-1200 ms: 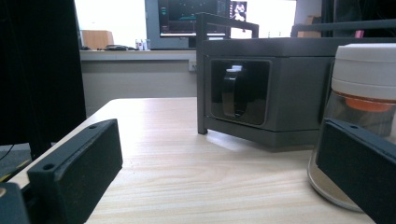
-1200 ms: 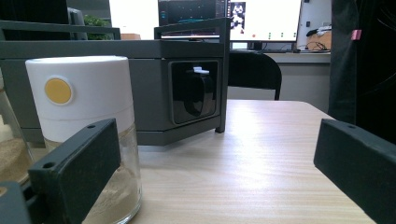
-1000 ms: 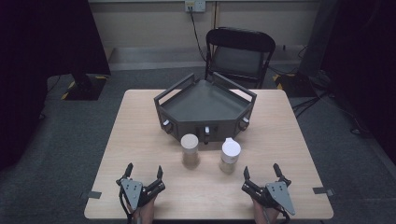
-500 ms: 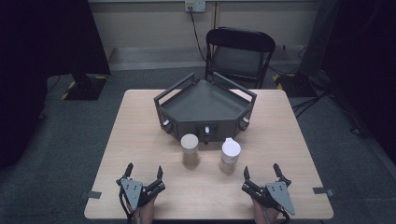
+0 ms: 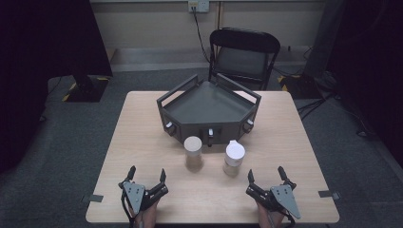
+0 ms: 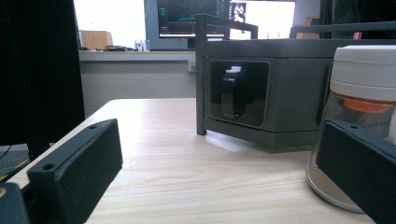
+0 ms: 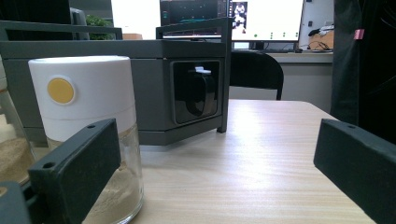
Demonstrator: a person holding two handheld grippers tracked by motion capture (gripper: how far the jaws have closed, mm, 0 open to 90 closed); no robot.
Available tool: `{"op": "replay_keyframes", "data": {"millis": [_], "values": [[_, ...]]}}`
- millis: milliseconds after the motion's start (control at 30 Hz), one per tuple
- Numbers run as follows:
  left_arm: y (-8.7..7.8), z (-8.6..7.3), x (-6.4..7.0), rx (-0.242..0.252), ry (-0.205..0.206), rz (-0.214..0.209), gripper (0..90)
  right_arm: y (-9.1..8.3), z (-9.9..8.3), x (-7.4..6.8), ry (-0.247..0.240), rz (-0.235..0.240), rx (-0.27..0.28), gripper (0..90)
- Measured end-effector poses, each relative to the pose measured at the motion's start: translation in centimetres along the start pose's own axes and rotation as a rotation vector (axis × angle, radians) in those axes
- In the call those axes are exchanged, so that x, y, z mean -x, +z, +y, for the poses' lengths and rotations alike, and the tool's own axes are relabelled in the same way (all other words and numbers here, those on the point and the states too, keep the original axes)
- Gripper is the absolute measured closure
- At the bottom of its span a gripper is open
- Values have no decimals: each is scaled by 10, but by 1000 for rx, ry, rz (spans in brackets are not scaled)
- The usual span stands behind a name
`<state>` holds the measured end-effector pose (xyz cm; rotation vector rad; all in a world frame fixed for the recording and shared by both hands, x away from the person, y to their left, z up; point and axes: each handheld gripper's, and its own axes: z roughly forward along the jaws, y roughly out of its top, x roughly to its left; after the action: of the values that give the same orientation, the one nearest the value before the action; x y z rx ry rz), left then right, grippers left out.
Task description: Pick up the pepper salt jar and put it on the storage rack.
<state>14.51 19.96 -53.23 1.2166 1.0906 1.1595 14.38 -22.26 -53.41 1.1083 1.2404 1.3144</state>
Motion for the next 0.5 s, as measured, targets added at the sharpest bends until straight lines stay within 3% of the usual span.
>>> {"op": "replay_keyframes", "data": {"millis": [267, 500], "values": [[-1, -1, 1, 7, 1, 0, 0, 0, 0, 0, 0, 0, 0, 0], [-1, 2, -4, -1, -5, -33, 0, 0, 0, 0, 0, 0, 0, 0]]}}
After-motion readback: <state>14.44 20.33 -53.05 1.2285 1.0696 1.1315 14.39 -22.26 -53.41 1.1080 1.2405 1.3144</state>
